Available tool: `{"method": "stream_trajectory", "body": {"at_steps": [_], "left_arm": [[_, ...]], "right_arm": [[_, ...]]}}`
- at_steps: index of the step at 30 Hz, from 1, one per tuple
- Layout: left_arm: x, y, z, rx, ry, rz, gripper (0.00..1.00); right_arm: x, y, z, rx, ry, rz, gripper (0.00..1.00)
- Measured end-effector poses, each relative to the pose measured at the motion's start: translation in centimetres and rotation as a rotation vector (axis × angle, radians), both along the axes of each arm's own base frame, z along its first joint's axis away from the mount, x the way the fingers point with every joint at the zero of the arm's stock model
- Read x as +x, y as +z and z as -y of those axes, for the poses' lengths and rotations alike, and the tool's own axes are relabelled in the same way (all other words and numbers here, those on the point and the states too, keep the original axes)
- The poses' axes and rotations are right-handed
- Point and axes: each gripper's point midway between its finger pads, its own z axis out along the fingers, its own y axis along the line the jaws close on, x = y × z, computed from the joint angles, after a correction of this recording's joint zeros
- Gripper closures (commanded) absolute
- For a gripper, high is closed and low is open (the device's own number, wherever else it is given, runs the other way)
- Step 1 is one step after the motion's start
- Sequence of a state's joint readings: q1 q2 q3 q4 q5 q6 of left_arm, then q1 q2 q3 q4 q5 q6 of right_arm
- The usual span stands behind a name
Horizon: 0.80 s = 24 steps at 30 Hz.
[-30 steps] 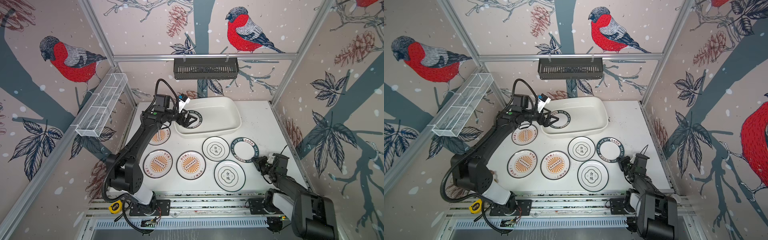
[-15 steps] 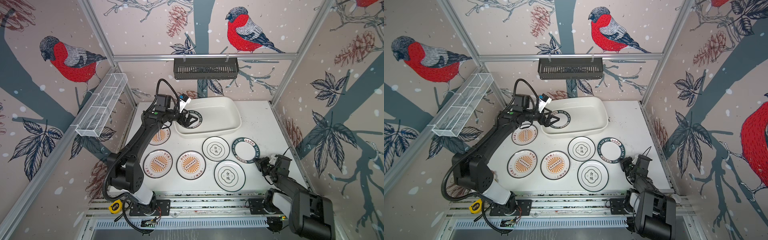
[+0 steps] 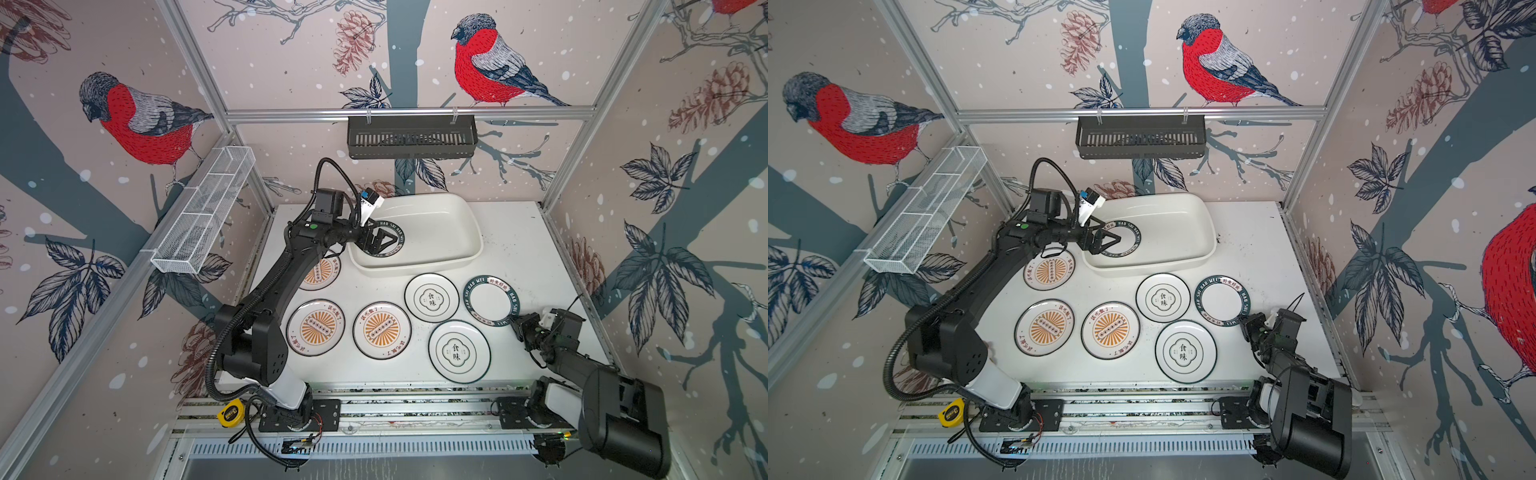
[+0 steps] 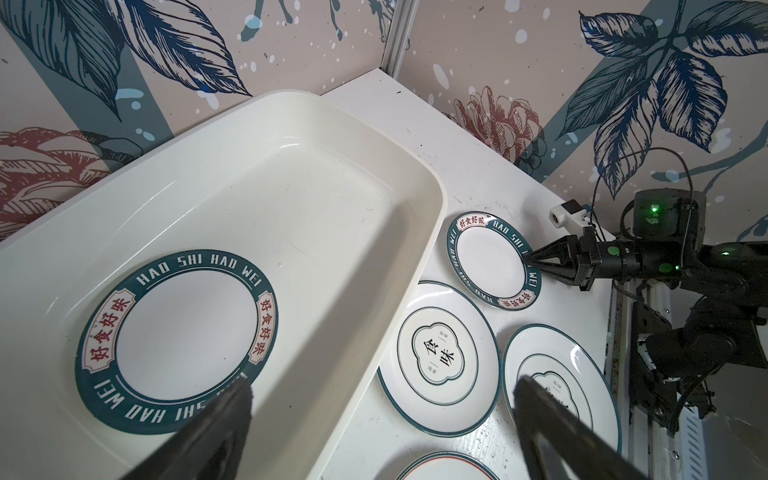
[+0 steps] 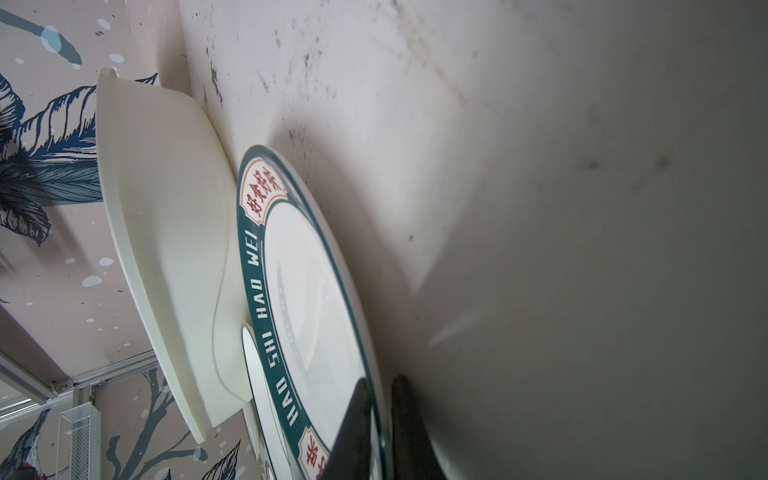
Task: Place the plates into the plastic bin on the countertop
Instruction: 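Tilt the green-rimmed plate up on edge with the right gripper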
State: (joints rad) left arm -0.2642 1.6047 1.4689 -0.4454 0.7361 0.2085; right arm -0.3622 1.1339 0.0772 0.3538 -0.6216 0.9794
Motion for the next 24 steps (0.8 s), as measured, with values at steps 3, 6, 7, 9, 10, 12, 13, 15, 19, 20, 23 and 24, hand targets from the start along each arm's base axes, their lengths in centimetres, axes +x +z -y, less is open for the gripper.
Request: {"method": "stream_trajectory", "body": {"at_steps": [3,6,7,9,10,12,13,15,19,20,23,24], "left_arm": [[0.0,0.1,0.0,0.0,0.0,0.003,0.03],[0.0,0.1,0.1,0.0,-0.001,0.003,0.03],[0.0,0.1,0.1,-0.001,-0.001,0.003,0.03],[0.0,0.1,0.1,0.0,0.0,0.003,0.03],[0.0,0.1,0.0,0.001,0.001,0.004,0.03],[0.0,0.1,0.0,0.002,0.003,0.004,0.03],[0.0,0.1,0.0,0.003,0.004,0.004,0.04],[-0.1,0.0,-0.1,0.004,0.005,0.001,0.04],[-0.2,0.1,-0.1,0.005,0.007,0.005,0.03],[-0.2,0.1,-0.1,0.006,0.008,0.006,0.03],[-0.2,0.1,-0.2,0.008,0.011,0.008,0.04],[-0.2,0.1,-0.2,0.012,0.016,0.009,0.04]], "right_arm": [[0.1,0.2,0.0,-0.001,0.011,0.016,0.94],[0.1,0.4,0.2,-0.002,0.001,0.023,0.96],[0.2,0.5,0.3,-0.003,-0.002,0.029,0.96],[0.2,0.8,0.5,-0.003,-0.012,0.038,0.97],[0.2,0.9,0.7,-0.004,-0.019,0.041,0.97],[0.1,1.2,1.0,-0.005,-0.034,0.044,0.98],[0.1,1.4,1.2,-0.002,-0.049,0.042,0.98],[0.2,1.9,1.6,-0.003,-0.066,0.046,0.98],[0.7,3.6,2.5,-0.021,-0.089,0.083,0.98],[0.8,4.0,2.7,-0.024,-0.095,0.09,0.98],[0.8,4.8,3.2,-0.025,-0.109,0.101,0.99],[0.8,5.0,3.3,-0.024,-0.11,0.103,0.99]]}}
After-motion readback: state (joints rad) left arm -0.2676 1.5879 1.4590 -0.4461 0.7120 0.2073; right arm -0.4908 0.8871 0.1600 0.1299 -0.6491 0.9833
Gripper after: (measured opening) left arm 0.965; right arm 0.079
